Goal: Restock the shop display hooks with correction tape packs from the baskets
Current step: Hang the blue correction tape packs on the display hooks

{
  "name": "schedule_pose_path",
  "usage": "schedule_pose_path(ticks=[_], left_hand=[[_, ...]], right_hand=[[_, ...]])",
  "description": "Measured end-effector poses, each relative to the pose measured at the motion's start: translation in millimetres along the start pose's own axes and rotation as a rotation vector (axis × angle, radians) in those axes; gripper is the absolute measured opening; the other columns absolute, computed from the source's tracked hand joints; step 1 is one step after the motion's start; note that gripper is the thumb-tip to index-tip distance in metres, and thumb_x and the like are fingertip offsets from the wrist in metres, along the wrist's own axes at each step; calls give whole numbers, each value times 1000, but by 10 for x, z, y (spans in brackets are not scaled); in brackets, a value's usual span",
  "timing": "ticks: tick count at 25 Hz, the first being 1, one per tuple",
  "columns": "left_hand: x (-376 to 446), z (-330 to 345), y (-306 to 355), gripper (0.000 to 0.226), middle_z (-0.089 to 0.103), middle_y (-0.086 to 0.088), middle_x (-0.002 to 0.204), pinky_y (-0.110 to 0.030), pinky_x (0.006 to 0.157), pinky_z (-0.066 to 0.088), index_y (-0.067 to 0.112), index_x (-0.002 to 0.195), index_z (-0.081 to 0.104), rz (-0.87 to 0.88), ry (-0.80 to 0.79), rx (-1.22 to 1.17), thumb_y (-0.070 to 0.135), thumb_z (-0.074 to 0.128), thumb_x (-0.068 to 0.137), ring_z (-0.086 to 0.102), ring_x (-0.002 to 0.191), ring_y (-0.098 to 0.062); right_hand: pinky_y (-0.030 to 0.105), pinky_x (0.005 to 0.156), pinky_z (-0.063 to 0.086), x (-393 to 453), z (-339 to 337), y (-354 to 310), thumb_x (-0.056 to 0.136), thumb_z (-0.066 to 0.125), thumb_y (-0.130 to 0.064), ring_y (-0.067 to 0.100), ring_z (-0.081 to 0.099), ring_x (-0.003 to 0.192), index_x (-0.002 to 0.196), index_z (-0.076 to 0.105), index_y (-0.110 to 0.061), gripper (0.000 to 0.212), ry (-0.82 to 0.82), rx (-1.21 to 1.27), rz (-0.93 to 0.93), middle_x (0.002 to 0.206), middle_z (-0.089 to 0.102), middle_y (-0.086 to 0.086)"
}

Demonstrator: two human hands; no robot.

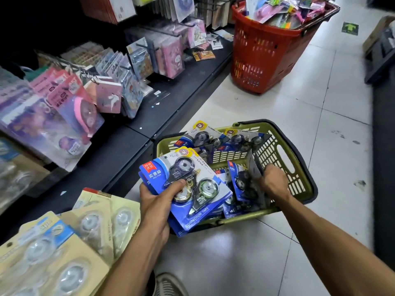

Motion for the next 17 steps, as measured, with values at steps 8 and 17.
schedule_pose_path(ticks=[8,17], left_hand=[[-154,92,241,57,76,1,96,-26,55,58,19,120,54,139,25,35,-4,83,76,75,70,-11],[-729,-651,1361,47,77,-2,89,-35,68,61,17,112,62,363,141,-177,-3,83,74,72,74,-18]], right_hand=[[31,58,40,-812,-1122,-286,82,70,-26,28,56,75,100,55,-11,27,305,209,-226,95,67,11],[40,77,45,-2860,-1873,-2581,69,57,-49,23,50,84,120,66,-15,62,459,441,-1016,92,51,-1]])
Point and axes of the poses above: each hand's wrist, its own x-axis towards the middle knuckle, its own z-axis out of the palm, y = z × x, the point moved 7 cm from there along x, towards the middle knuckle
